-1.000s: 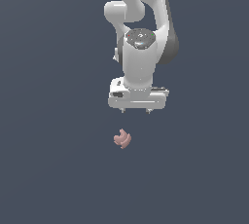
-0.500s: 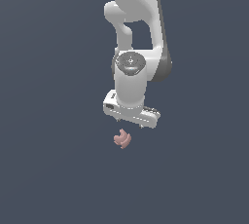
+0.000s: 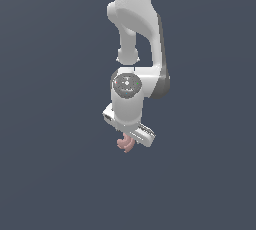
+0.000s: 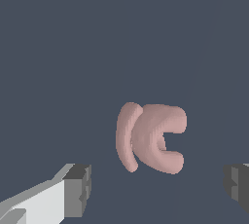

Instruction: Pick up the object and move it to a goal position.

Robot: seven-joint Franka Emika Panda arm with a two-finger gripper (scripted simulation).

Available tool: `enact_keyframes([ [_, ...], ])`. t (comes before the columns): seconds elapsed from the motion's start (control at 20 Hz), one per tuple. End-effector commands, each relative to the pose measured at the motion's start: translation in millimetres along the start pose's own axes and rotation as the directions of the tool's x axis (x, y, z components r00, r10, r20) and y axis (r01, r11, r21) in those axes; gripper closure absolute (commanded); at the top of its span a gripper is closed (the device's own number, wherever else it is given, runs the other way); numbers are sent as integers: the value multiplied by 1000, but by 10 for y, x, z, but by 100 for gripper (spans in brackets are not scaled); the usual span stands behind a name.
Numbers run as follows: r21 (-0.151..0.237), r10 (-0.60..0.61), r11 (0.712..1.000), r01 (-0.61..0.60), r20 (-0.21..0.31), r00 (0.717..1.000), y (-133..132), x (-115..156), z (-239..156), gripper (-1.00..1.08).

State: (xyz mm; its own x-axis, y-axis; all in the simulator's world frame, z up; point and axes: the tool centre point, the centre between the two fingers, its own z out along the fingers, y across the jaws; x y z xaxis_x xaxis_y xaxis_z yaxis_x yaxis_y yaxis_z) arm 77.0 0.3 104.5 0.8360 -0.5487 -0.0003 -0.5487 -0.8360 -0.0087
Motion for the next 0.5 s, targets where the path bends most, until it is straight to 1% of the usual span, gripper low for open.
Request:
enact_keyframes([
  [0.0, -4, 39, 999, -39, -1, 999, 11, 45, 63, -92],
  [0.25, -8, 81, 997, -81, -1, 997, 26, 92, 137, -92],
  [0.45, -9, 83, 996, -83, -1, 997, 29, 93, 144, -92],
])
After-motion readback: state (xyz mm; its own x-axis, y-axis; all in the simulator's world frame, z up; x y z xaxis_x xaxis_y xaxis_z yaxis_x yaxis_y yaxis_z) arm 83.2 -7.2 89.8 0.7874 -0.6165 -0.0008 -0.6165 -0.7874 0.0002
